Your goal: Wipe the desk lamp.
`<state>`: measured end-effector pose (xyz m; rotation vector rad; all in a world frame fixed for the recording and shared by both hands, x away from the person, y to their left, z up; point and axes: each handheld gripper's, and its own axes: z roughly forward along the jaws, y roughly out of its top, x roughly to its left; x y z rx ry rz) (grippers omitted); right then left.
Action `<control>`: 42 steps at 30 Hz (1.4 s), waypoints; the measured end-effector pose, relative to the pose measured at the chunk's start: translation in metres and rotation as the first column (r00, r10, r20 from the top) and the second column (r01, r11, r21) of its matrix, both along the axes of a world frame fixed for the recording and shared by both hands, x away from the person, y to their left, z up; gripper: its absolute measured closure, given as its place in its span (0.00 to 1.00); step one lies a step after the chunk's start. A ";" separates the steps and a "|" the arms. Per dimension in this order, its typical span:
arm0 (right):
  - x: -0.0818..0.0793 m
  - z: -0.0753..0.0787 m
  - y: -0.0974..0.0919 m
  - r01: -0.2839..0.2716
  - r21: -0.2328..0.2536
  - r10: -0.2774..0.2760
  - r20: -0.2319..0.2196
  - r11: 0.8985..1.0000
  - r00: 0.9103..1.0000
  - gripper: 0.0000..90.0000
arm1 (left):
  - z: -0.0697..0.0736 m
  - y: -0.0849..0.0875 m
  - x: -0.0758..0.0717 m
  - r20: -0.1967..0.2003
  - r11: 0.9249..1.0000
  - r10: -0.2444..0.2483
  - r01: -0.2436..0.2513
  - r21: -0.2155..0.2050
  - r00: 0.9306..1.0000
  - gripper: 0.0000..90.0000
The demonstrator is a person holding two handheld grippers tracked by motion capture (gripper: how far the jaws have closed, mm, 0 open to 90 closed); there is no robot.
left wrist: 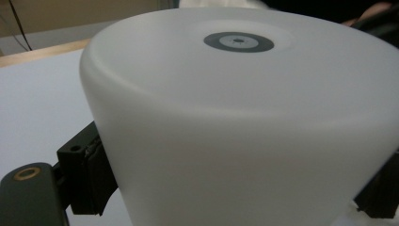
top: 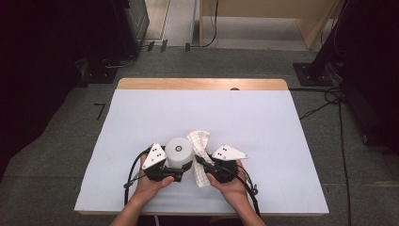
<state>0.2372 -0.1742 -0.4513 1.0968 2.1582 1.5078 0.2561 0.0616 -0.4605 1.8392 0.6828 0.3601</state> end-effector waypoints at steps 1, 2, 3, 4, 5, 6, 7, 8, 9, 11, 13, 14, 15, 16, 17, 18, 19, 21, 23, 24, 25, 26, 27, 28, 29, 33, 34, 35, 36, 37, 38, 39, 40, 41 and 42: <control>0.000 0.000 0.000 0.000 0.000 0.000 0.000 1.000 1.000 0.85 | 0.000 0.000 0.000 0.000 1.000 0.000 0.000 0.000 1.000 0.09; -0.001 0.003 -0.001 0.001 0.006 -0.001 0.015 1.000 1.000 0.85 | 0.000 -0.001 0.000 0.004 1.000 -0.003 0.003 0.010 1.000 0.09; -0.003 0.008 -0.003 0.004 0.016 -0.004 0.035 1.000 0.999 0.85 | -0.001 -0.002 -0.001 0.005 1.000 -0.003 0.003 0.012 1.000 0.09; -0.005 0.011 -0.005 0.006 0.027 -0.007 0.057 1.000 0.998 0.85 | -0.001 -0.003 -0.001 0.009 1.000 -0.008 0.008 0.012 1.000 0.09; -0.005 0.011 -0.005 0.006 0.027 -0.007 0.057 1.000 0.998 0.85 | -0.001 -0.003 -0.001 0.009 1.000 -0.008 0.008 0.012 1.000 0.09; -0.005 0.011 -0.007 0.009 0.020 -0.010 0.056 1.000 0.998 0.85 | -0.002 -0.003 0.001 0.014 1.000 0.001 -0.002 0.023 1.000 0.09; -0.005 0.011 -0.007 0.009 0.020 -0.010 0.056 1.000 0.998 0.85 | -0.002 -0.003 0.001 0.014 1.000 0.001 -0.002 0.023 1.000 0.09; -0.003 0.009 -0.008 0.023 0.013 -0.024 0.047 1.000 0.999 0.85 | -0.005 -0.003 0.003 0.006 0.999 0.007 -0.007 0.037 1.000 0.09; -0.003 0.009 -0.008 0.023 0.013 -0.024 0.047 1.000 0.999 0.85 | -0.005 -0.003 0.003 0.006 0.999 0.007 -0.007 0.037 1.000 0.09; -0.001 0.006 -0.011 0.043 0.017 -0.043 0.030 0.999 0.999 0.85 | -0.009 -0.003 0.006 0.000 0.999 0.010 -0.010 0.051 1.000 0.09; 0.001 0.003 -0.013 0.055 0.011 -0.055 0.030 0.998 0.998 0.85 | -0.012 -0.003 0.007 0.003 0.998 0.013 -0.013 0.068 1.000 0.09; 0.002 0.001 -0.015 0.058 0.011 -0.058 0.026 0.998 0.998 0.85 | -0.013 -0.003 0.006 0.006 0.998 0.010 -0.010 0.068 1.000 0.09; 0.002 0.001 -0.015 0.058 0.011 -0.058 0.026 0.998 0.998 0.85 | -0.013 -0.003 0.006 0.006 0.998 0.010 -0.010 0.068 1.000 0.09; 0.003 0.000 -0.015 0.063 0.009 -0.063 0.025 0.998 0.998 0.85 | -0.013 -0.003 0.005 0.012 0.998 0.007 -0.008 0.070 1.000 0.09; 0.003 0.000 -0.015 0.063 0.009 -0.063 0.025 0.998 0.998 0.85 | -0.013 -0.003 0.005 0.012 0.998 0.007 -0.008 0.070 1.000 0.09; 0.003 -0.001 -0.016 0.064 0.009 -0.064 0.025 0.998 0.998 0.85 | -0.013 -0.003 0.005 0.010 0.997 0.007 -0.007 0.072 1.000 0.09; 0.003 -0.002 -0.016 0.066 0.005 -0.066 0.022 0.998 0.998 0.85 | -0.013 -0.002 0.004 0.008 0.997 0.017 -0.017 0.073 1.000 0.09; 0.003 -0.005 -0.017 0.073 -0.004 -0.073 0.016 0.997 0.997 0.84 | -0.011 -0.002 0.004 0.004 0.997 0.029 -0.029 0.068 1.000 0.03; 0.004 -0.007 -0.020 0.080 -0.008 -0.080 0.012 0.997 0.997 0.84 | -0.010 -0.002 0.002 0.003 0.997 0.040 -0.040 0.061 0.999 0.02; 0.006 -0.009 -0.023 0.091 -0.010 -0.091 0.006 0.996 0.996 0.84 | -0.009 -0.003 -0.002 0.008 0.996 0.073 -0.074 0.059 0.997 0.02; 0.006 -0.009 -0.023 0.091 -0.010 -0.091 0.006 0.996 0.996 0.84 | -0.009 -0.003 -0.002 0.008 0.996 0.073 -0.074 0.059 0.997 0.02; 0.007 -0.010 -0.024 0.095 -0.012 -0.095 0.006 0.995 0.995 0.84 | -0.009 -0.004 -0.004 0.009 0.994 0.088 -0.089 0.058 0.996 0.02; 0.008 -0.010 -0.025 0.099 -0.017 -0.099 0.006 0.995 0.995 0.84 | -0.009 -0.006 -0.007 0.015 0.990 0.123 -0.124 0.066 0.992 0.02; 0.009 -0.012 -0.025 0.103 -0.025 -0.103 0.005 0.994 0.995 0.84 | -0.008 -0.012 -0.014 0.039 0.974 0.204 -0.207 0.093 0.978 0.02; 0.009 -0.012 -0.025 0.103 -0.025 -0.103 0.005 0.994 0.995 0.84 | -0.008 -0.012 -0.014 0.039 0.974 0.204 -0.207 0.093 0.978 0.02; 0.010 -0.017 -0.022 0.097 -0.033 -0.097 -0.015 0.995 0.995 0.84 | -0.009 -0.031 -0.026 0.088 0.940 0.304 -0.314 0.132 0.949 0.05; 0.011 -0.018 -0.020 0.094 -0.038 -0.095 -0.019 0.995 0.995 0.84 | -0.008 -0.031 -0.027 0.086 0.938 0.314 -0.323 0.127 0.946 0.05; 0.011 -0.020 -0.019 0.095 -0.043 -0.096 -0.027 0.995 0.995 0.84 | -0.008 -0.031 -0.026 0.080 0.936 0.324 -0.332 0.120 0.943 0.08; 0.011 -0.022 -0.017 0.093 -0.046 -0.094 -0.034 0.995 0.995 0.84 | -0.007 -0.028 -0.024 0.059 0.939 0.321 -0.326 0.112 0.945 0.09; 0.011 -0.024 -0.015 0.088 -0.049 -0.090 -0.040 0.995 0.995 0.84 | -0.007 -0.026 -0.023 0.054 0.942 0.311 -0.315 0.111 0.949 0.09; 0.011 -0.025 -0.013 0.084 -0.053 -0.087 -0.046 0.995 0.995 0.84 | -0.007 -0.025 -0.022 0.054 0.947 0.298 -0.303 0.109 0.953 0.09; 0.011 -0.027 -0.011 0.079 -0.056 -0.082 -0.052 0.995 0.995 0.84 | -0.007 -0.024 -0.021 0.049 0.950 0.290 -0.293 0.105 0.956 0.09; 0.010 -0.029 -0.007 0.066 -0.063 -0.069 -0.057 0.996 0.996 0.84 | -0.007 -0.021 -0.019 0.043 0.956 0.277 -0.279 0.093 0.960 0.10; 0.010 -0.029 -0.007 0.066 -0.063 -0.069 -0.057 0.996 0.996 0.84 | -0.006 -0.017 -0.017 0.032 0.963 0.255 -0.257 0.083 0.966 0.10; 0.009 -0.032 -0.001 0.047 -0.073 -0.052 -0.067 0.996 0.996 0.84 | -0.004 -0.008 -0.011 0.009 0.980 0.196 -0.196 0.038 0.981 0.10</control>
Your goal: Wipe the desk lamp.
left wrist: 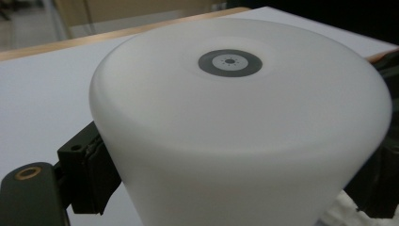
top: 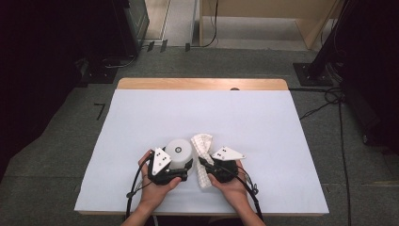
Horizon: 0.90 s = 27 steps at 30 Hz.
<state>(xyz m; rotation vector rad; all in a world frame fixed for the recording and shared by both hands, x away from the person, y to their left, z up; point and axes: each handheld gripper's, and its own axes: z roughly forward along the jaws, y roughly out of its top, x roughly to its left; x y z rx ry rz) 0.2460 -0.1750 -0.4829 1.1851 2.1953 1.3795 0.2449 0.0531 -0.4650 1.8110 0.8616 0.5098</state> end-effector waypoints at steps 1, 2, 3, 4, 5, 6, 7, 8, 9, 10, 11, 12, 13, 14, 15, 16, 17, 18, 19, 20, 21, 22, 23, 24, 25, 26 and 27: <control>0.000 0.000 0.000 0.000 0.000 0.000 0.000 1.000 1.000 0.84 | 0.000 0.000 0.000 0.000 1.000 0.000 0.000 0.000 1.000 0.10; -0.001 -0.001 0.003 -0.005 -0.003 0.005 -0.006 1.000 1.000 0.84 | 0.001 0.003 0.001 0.006 1.000 -0.017 0.017 -0.016 1.000 0.10; -0.001 -0.001 0.005 -0.013 -0.006 0.013 -0.010 1.000 1.000 0.84 | 0.004 0.009 0.004 0.012 0.997 -0.060 0.060 -0.042 0.998 0.10; -0.002 -0.002 0.008 -0.020 -0.010 0.019 -0.012 1.000 1.000 0.84 | 0.006 0.011 0.005 0.016 0.996 -0.075 0.075 -0.048 0.997 0.10; -0.003 -0.002 0.010 -0.023 -0.008 0.023 -0.012 1.000 1.000 0.84 | 0.007 0.013 0.006 0.016 0.995 -0.087 0.087 -0.051 0.996 0.10; -0.004 0.001 0.011 -0.030 0.009 0.030 -0.018 0.999 0.999 0.84 | 0.009 0.018 0.008 0.020 0.991 -0.122 0.123 -0.061 0.992 0.10; -0.004 0.001 0.011 -0.030 0.009 0.030 -0.018 0.999 0.999 0.84 | 0.009 0.018 0.008 0.020 0.991 -0.122 0.123 -0.061 0.992 0.10; -0.005 0.003 0.012 -0.034 0.017 0.035 -0.011 0.999 0.999 0.84 | 0.009 0.020 0.009 0.022 0.987 -0.144 0.145 -0.070 0.989 0.10; -0.006 0.008 0.012 -0.035 0.028 0.035 0.000 0.999 0.999 0.85 | 0.010 0.021 0.009 0.017 0.984 -0.160 0.161 -0.072 0.987 0.10; -0.008 0.018 0.010 -0.046 0.054 0.045 0.025 0.997 0.999 0.85 | 0.009 0.021 0.010 0.011 0.982 -0.175 0.176 -0.067 0.984 0.10; -0.009 0.023 0.009 -0.052 0.066 0.049 0.039 0.996 0.998 0.85 | 0.008 0.020 0.010 0.010 0.982 -0.181 0.181 -0.059 0.983 0.10; -0.011 0.030 0.008 -0.054 0.078 0.049 0.066 0.995 0.997 0.85 | 0.007 0.019 0.010 0.006 0.981 -0.185 0.185 -0.057 0.983 0.10; -0.011 0.030 0.008 -0.054 0.078 0.049 0.066 0.995 0.997 0.85 | 0.007 0.019 0.010 0.006 0.981 -0.185 0.185 -0.057 0.983 0.10; -0.016 0.043 0.005 -0.062 0.095 0.051 0.120 0.994 0.991 0.85 | 0.006 0.016 0.010 0.005 0.980 -0.191 0.191 -0.055 0.981 0.10; -0.016 0.043 0.005 -0.062 0.095 0.051 0.120 0.994 0.991 0.85 | 0.006 0.016 0.010 0.005 0.980 -0.191 0.191 -0.055 0.981 0.10; -0.018 0.050 0.003 -0.062 0.084 0.049 0.147 0.995 0.988 0.85 | 0.006 0.015 0.010 0.008 0.980 -0.190 0.190 -0.055 0.982 0.10; -0.018 0.050 0.003 -0.062 0.084 0.049 0.147 0.995 0.988 0.85 | 0.006 0.015 0.010 0.008 0.980 -0.190 0.190 -0.055 0.982 0.10; -0.016 0.046 0.004 -0.059 0.071 0.049 0.131 0.996 0.990 0.85 | 0.008 0.016 0.010 0.010 0.980 -0.188 0.189 -0.057 0.982 0.10; -0.016 0.046 0.004 -0.059 0.071 0.049 0.131 0.996 0.990 0.85 | 0.008 0.016 0.010 0.010 0.980 -0.188 0.189 -0.057 0.982 0.10; -0.011 0.031 0.005 -0.052 0.053 0.048 0.071 0.997 0.996 0.85 | 0.009 0.017 0.010 0.014 0.982 -0.177 0.177 -0.059 0.984 0.10; -0.011 0.031 0.005 -0.052 0.053 0.048 0.071 0.997 0.996 0.85 | 0.009 0.017 0.010 0.014 0.982 -0.177 0.177 -0.059 0.984 0.10; -0.005 0.017 0.008 -0.056 0.025 0.056 0.009 0.998 0.998 0.85 | 0.010 0.019 0.011 0.016 0.983 -0.168 0.169 -0.067 0.986 0.10; -0.005 0.017 0.008 -0.056 0.025 0.056 0.009 0.998 0.998 0.85 | 0.010 0.019 0.011 0.016 0.983 -0.168 0.169 -0.067 0.986 0.10; 0.000 0.004 0.010 -0.059 0.019 0.060 -0.037 0.998 0.998 0.85 | 0.010 0.021 0.011 0.015 0.982 -0.172 0.173 -0.071 0.985 0.10; 0.000 0.004 0.010 -0.059 0.019 0.060 -0.037 0.998 0.998 0.85 | 0.010 0.021 0.011 0.015 0.982 -0.172 0.173 -0.071 0.985 0.10; 0.002 0.001 0.010 -0.056 0.025 0.057 -0.051 0.998 0.997 0.85 | 0.010 0.020 0.011 0.016 0.983 -0.171 0.172 -0.070 0.985 0.10; 0.002 0.002 0.010 -0.055 0.033 0.057 -0.051 0.998 0.997 0.85 | 0.010 0.020 0.011 0.016 0.983 -0.172 0.173 -0.070 0.985 0.10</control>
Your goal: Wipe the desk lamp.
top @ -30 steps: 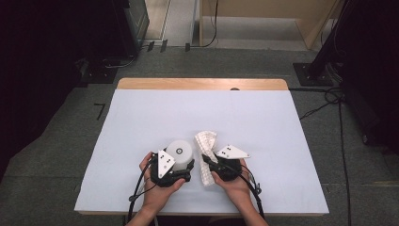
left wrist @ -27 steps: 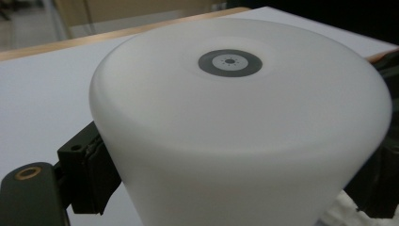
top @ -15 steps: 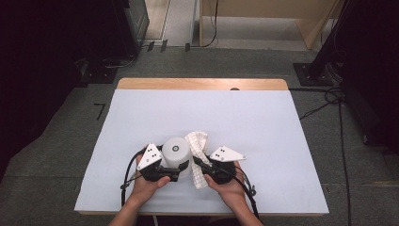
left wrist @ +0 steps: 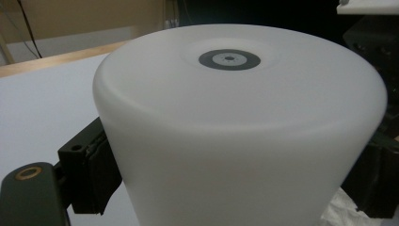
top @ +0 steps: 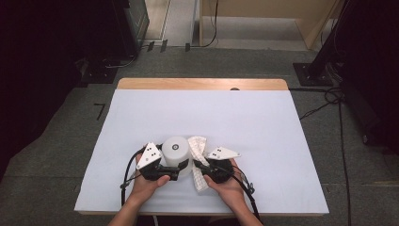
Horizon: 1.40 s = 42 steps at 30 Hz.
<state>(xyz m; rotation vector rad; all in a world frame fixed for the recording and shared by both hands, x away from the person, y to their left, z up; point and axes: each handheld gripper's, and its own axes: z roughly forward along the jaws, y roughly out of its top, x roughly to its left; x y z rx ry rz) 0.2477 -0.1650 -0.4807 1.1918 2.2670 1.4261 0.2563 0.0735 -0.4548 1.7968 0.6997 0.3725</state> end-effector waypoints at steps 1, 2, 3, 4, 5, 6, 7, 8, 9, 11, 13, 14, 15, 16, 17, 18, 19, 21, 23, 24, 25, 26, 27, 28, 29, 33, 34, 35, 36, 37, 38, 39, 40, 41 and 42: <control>0.000 0.003 0.000 0.000 0.001 0.000 0.011 1.000 1.000 0.85 | 0.000 0.000 0.000 0.000 1.000 -0.005 0.005 -0.002 1.000 0.10; -0.002 0.009 -0.001 -0.001 0.015 0.001 0.029 1.000 1.000 0.85 | 0.000 0.000 0.001 0.000 1.000 -0.009 0.009 0.000 1.000 0.10; -0.003 0.015 -0.002 -0.005 0.031 0.003 0.050 1.000 0.999 0.85 | -0.001 -0.001 0.001 -0.001 1.000 -0.010 0.010 0.005 1.000 0.10; -0.004 0.020 -0.004 -0.005 0.045 0.002 0.067 0.999 0.998 0.85 | -0.001 -0.002 0.001 -0.004 1.000 -0.014 0.014 0.009 1.000 0.10; -0.009 0.034 -0.007 -0.008 0.076 -0.002 0.123 0.997 0.992 0.85 | -0.002 -0.004 0.001 -0.002 1.000 -0.019 0.019 0.014 1.000 0.10; -0.009 0.034 -0.007 -0.008 0.076 -0.002 0.123 0.997 0.992 0.85 | -0.002 -0.004 0.001 -0.002 1.000 -0.019 0.019 0.014 1.000 0.10; -0.012 0.040 -0.009 -0.006 0.077 -0.005 0.145 0.997 0.989 0.85 | -0.003 -0.006 0.000 0.008 0.999 -0.020 0.019 0.030 1.000 0.10; -0.012 0.040 -0.009 -0.006 0.077 -0.005 0.145 0.997 0.989 0.85 | -0.003 -0.006 0.000 0.008 0.999 -0.020 0.019 0.030 1.000 0.10; -0.011 0.040 -0.009 -0.005 0.067 -0.005 0.144 0.998 0.990 0.85 | -0.004 -0.008 0.000 0.011 0.999 -0.019 0.018 0.040 1.000 0.10; -0.007 0.031 -0.011 0.015 0.049 -0.021 0.120 0.999 0.993 0.85 | -0.007 -0.008 0.001 0.019 0.998 -0.022 0.021 0.057 1.000 0.10; -0.006 0.028 -0.012 0.023 0.044 -0.028 0.115 0.999 0.993 0.85 | -0.009 -0.008 0.002 0.021 0.998 -0.018 0.017 0.068 1.000 0.10; -0.004 0.025 -0.014 0.032 0.044 -0.037 0.106 0.999 0.994 0.85 | -0.011 -0.008 0.002 0.022 0.997 -0.013 0.012 0.079 1.000 0.10; -0.003 0.024 -0.015 0.038 0.043 -0.043 0.104 0.998 0.994 0.85 | -0.013 -0.008 0.003 0.023 0.996 -0.009 0.007 0.089 1.000 0.10; -0.002 0.023 -0.016 0.047 0.046 -0.051 0.103 0.998 0.993 0.85 | -0.014 -0.007 0.004 0.022 0.996 -0.011 0.009 0.090 1.000 0.10; -0.002 0.023 -0.018 0.051 0.044 -0.055 0.103 0.998 0.993 0.85 | -0.014 -0.006 0.004 0.020 0.996 -0.013 0.011 0.083 1.000 0.10; -0.001 0.023 -0.019 0.057 0.046 -0.061 0.098 0.997 0.993 0.85 | -0.014 -0.006 0.004 0.020 0.996 -0.014 0.012 0.083 1.000 0.10; -0.001 0.022 -0.022 0.062 0.047 -0.067 0.102 0.997 0.993 0.85 | -0.015 -0.005 0.004 0.023 0.996 -0.018 0.016 0.085 1.000 0.10; -0.001 0.022 -0.022 0.065 0.050 -0.069 0.099 0.997 0.993 0.85 | -0.015 -0.005 0.003 0.025 0.996 -0.018 0.016 0.087 1.000 0.10; 0.000 0.021 -0.024 0.072 0.046 -0.076 0.097 0.996 0.992 0.85 | -0.015 -0.005 0.002 0.021 0.996 -0.008 0.007 0.087 1.000 0.09; 0.000 0.020 -0.025 0.075 0.046 -0.079 0.094 0.996 0.992 0.85 | -0.014 -0.004 0.002 0.013 0.996 -0.010 0.008 0.087 1.000 0.08; 0.001 0.019 -0.026 0.078 0.043 -0.082 0.094 0.996 0.992 0.85 | -0.014 -0.005 0.001 0.009 0.996 -0.007 0.007 0.087 1.000 0.05; 0.001 0.019 -0.026 0.080 0.045 -0.084 0.094 0.996 0.992 0.85 | -0.014 -0.005 -0.001 0.011 0.996 0.002 -0.003 0.091 1.000 0.05; 0.001 0.019 -0.027 0.086 0.043 -0.089 0.092 0.995 0.992 0.85 | -0.014 -0.006 -0.002 0.012 0.996 0.012 -0.013 0.092 1.000 0.05; 0.001 0.018 -0.027 0.089 0.041 -0.092 0.095 0.995 0.991 0.85 | -0.014 -0.007 -0.005 0.015 0.996 0.027 -0.028 0.088 1.000 0.05; 0.002 0.018 -0.027 0.094 0.035 -0.097 0.098 0.995 0.990 0.84 | -0.013 -0.008 -0.007 0.018 0.994 0.053 -0.055 0.093 0.998 0.04; 0.002 0.015 -0.027 0.096 0.025 -0.098 0.095 0.995 0.991 0.84 | -0.015 -0.022 -0.018 0.005 0.972 0.211 -0.210 0.109 0.977 0.04; 0.002 0.015 -0.027 0.096 0.025 -0.098 0.095 0.995 0.991 0.84 | -0.015 -0.022 -0.018 0.005 0.972 0.211 -0.210 0.109 0.977 0.04; 0.002 0.013 -0.026 0.097 0.021 -0.098 0.091 0.995 0.991 0.84 | -0.017 -0.031 -0.019 -0.013 0.953 0.274 -0.270 0.139 0.962 0.04; 0.002 0.013 -0.026 0.097 0.021 -0.098 0.091 0.995 0.991 0.84 | -0.017 -0.031 -0.019 -0.013 0.953 0.274 -0.270 0.139 0.962 0.06; 0.002 0.012 -0.025 0.094 0.018 -0.096 0.085 0.995 0.992 0.84 | -0.017 -0.033 -0.020 -0.012 0.949 0.286 -0.282 0.140 0.958 0.06; 0.002 0.012 -0.024 0.095 0.015 -0.096 0.087 0.995 0.992 0.84 | -0.018 -0.034 -0.021 0.001 0.948 0.291 -0.288 0.138 0.957 0.08; 0.002 0.011 -0.023 0.091 0.012 -0.092 0.085 0.996 0.992 0.84 | -0.018 -0.034 -0.022 0.005 0.948 0.289 -0.287 0.140 0.957 0.09; 0.002 0.010 -0.022 0.088 0.009 -0.088 0.086 0.996 0.992 0.84 | -0.018 -0.033 -0.021 0.009 0.950 0.282 -0.280 0.137 0.960 0.09; 0.002 0.009 -0.020 0.081 0.005 -0.081 0.082 0.997 0.993 0.84 | -0.018 -0.029 -0.018 0.000 0.962 0.240 -0.238 0.131 0.971 0.10; 0.002 0.009 -0.020 0.081 0.005 -0.081 0.082 0.997 0.993 0.84 | -0.018 -0.029 -0.018 0.000 0.962 0.240 -0.238 0.131 0.971 0.10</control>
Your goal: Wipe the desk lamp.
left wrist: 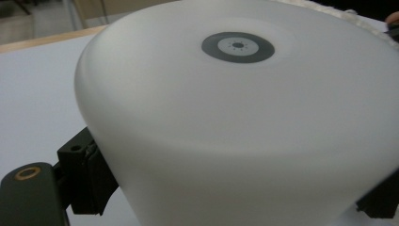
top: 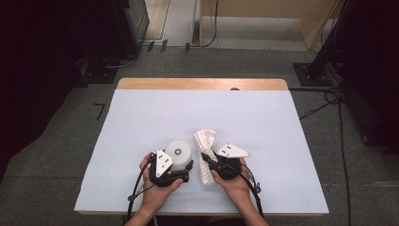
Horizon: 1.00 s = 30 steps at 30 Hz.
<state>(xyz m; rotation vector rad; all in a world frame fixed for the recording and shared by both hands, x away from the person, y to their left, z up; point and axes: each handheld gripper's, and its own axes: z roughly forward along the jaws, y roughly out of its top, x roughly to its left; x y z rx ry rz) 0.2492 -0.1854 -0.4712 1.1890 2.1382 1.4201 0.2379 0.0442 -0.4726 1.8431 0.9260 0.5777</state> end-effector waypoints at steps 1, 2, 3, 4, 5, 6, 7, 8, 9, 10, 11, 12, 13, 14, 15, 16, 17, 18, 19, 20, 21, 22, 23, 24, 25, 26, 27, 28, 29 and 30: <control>0.000 -0.001 0.002 -0.005 0.002 0.005 -0.010 1.000 1.000 0.84 | 0.002 0.007 0.005 -0.010 0.997 -0.069 0.069 -0.034 0.998 0.10; 0.000 -0.001 0.002 -0.005 0.002 0.005 -0.010 1.000 1.000 0.84 | 0.002 0.007 0.005 -0.010 0.997 -0.069 0.069 -0.034 0.998 0.10; 0.000 -0.002 0.003 -0.009 0.000 0.009 -0.014 1.000 1.000 0.84 | 0.003 0.011 0.006 -0.004 0.994 -0.099 0.099 -0.052 0.995 0.10; -0.001 -0.004 0.005 -0.015 0.002 0.015 -0.024 1.000 1.000 0.84 | 0.007 0.015 0.008 0.011 0.991 -0.120 0.121 -0.063 0.993 0.10; -0.003 -0.008 0.011 -0.035 0.003 0.035 -0.051 0.999 0.998 0.84 | 0.011 0.020 0.010 0.033 0.986 -0.142 0.144 -0.079 0.989 0.10; -0.003 -0.008 0.011 -0.035 0.003 0.035 -0.051 0.999 0.998 0.84 | 0.011 0.020 0.010 0.033 0.986 -0.142 0.144 -0.079 0.989 0.10; -0.005 -0.010 0.018 -0.053 -0.009 0.052 -0.058 0.999 0.997 0.84 | 0.014 0.024 0.011 0.041 0.982 -0.157 0.160 -0.095 0.987 0.10; -0.005 -0.010 0.018 -0.053 -0.009 0.052 -0.058 0.999 0.997 0.84 | 0.015 0.027 0.012 0.042 0.979 -0.168 0.171 -0.108 0.985 0.10; -0.007 -0.008 0.025 -0.072 -0.008 0.071 -0.058 0.997 0.996 0.84 | 0.016 0.030 0.014 0.041 0.975 -0.189 0.192 -0.111 0.981 0.10; -0.007 -0.008 0.025 -0.072 -0.008 0.071 -0.058 0.997 0.996 0.84 | 0.016 0.030 0.014 0.041 0.975 -0.189 0.192 -0.111 0.981 0.10; -0.009 -0.002 0.026 -0.077 -0.001 0.077 -0.043 0.997 0.996 0.85 | 0.016 0.031 0.014 0.042 0.974 -0.198 0.202 -0.105 0.979 0.10; -0.009 -0.002 0.026 -0.077 -0.001 0.077 -0.043 0.997 0.996 0.85 | 0.015 0.031 0.014 0.041 0.973 -0.202 0.205 -0.104 0.979 0.10; -0.011 0.006 0.024 -0.079 0.024 0.079 -0.018 0.997 0.997 0.85 | 0.014 0.030 0.014 0.039 0.971 -0.219 0.222 -0.092 0.975 0.10; -0.011 0.006 0.024 -0.079 0.024 0.079 -0.018 0.997 0.997 0.85 | 0.014 0.030 0.014 0.039 0.971 -0.219 0.222 -0.092 0.975 0.10; -0.015 0.020 0.021 -0.085 0.049 0.083 0.036 0.995 0.996 0.85 | 0.014 0.029 0.014 0.038 0.970 -0.224 0.226 -0.085 0.974 0.10; -0.015 0.020 0.021 -0.085 0.049 0.083 0.036 0.995 0.996 0.85 | 0.014 0.028 0.013 0.038 0.969 -0.231 0.234 -0.082 0.972 0.10; -0.019 0.030 0.018 -0.084 0.063 0.079 0.073 0.994 0.994 0.85 | 0.013 0.025 0.012 0.040 0.966 -0.245 0.248 -0.070 0.969 0.10; -0.019 0.030 0.018 -0.084 0.063 0.079 0.073 0.994 0.994 0.85 | 0.013 0.025 0.012 0.040 0.966 -0.245 0.248 -0.070 0.969 0.10; -0.020 0.034 0.016 -0.087 0.060 0.081 0.094 0.994 0.992 0.85 | 0.014 0.024 0.012 0.043 0.965 -0.250 0.253 -0.064 0.967 0.10; -0.020 0.034 0.016 -0.087 0.060 0.081 0.094 0.994 0.992 0.85 | 0.014 0.024 0.012 0.043 0.965 -0.250 0.253 -0.064 0.967 0.10; -0.018 0.030 0.015 -0.089 0.052 0.085 0.079 0.995 0.993 0.85 | 0.014 0.024 0.012 0.044 0.965 -0.251 0.253 -0.065 0.967 0.10; -0.018 0.030 0.015 -0.089 0.052 0.085 0.079 0.995 0.993 0.85 | 0.014 0.024 0.012 0.044 0.965 -0.251 0.253 -0.065 0.967 0.10; -0.013 0.018 0.017 -0.094 0.027 0.092 0.039 0.995 0.995 0.85 | 0.016 0.026 0.013 0.049 0.966 -0.248 0.251 -0.069 0.968 0.10; -0.013 0.018 0.017 -0.094 0.027 0.092 0.039 0.995 0.995 0.85 | 0.016 0.026 0.013 0.049 0.966 -0.248 0.251 -0.069 0.968 0.10; -0.009 0.004 0.020 -0.094 -0.005 0.093 -0.021 0.996 0.995 0.85 | 0.017 0.028 0.013 0.049 0.966 -0.245 0.248 -0.077 0.968 0.10; -0.009 0.004 0.020 -0.094 -0.005 0.093 -0.021 0.996 0.995 0.85 | 0.017 0.028 0.013 0.049 0.966 -0.245 0.248 -0.077 0.968 0.10; -0.008 -0.003 0.021 -0.093 -0.015 0.092 -0.051 0.996 0.994 0.85 | 0.017 0.029 0.013 0.048 0.966 -0.244 0.247 -0.076 0.969 0.10; -0.007 -0.006 0.022 -0.092 -0.013 0.091 -0.057 0.996 0.994 0.85 | 0.017 0.029 0.014 0.047 0.966 -0.246 0.249 -0.075 0.968 0.10; -0.008 -0.002 0.022 -0.094 -0.007 0.093 -0.043 0.996 0.995 0.85 | 0.016 0.029 0.015 0.043 0.965 -0.249 0.252 -0.072 0.968 0.10; -0.008 -0.002 0.022 -0.094 -0.007 0.093 -0.043 0.996 0.995 0.85 | 0.016 0.029 0.015 0.043 0.965 -0.249 0.252 -0.072 0.968 0.10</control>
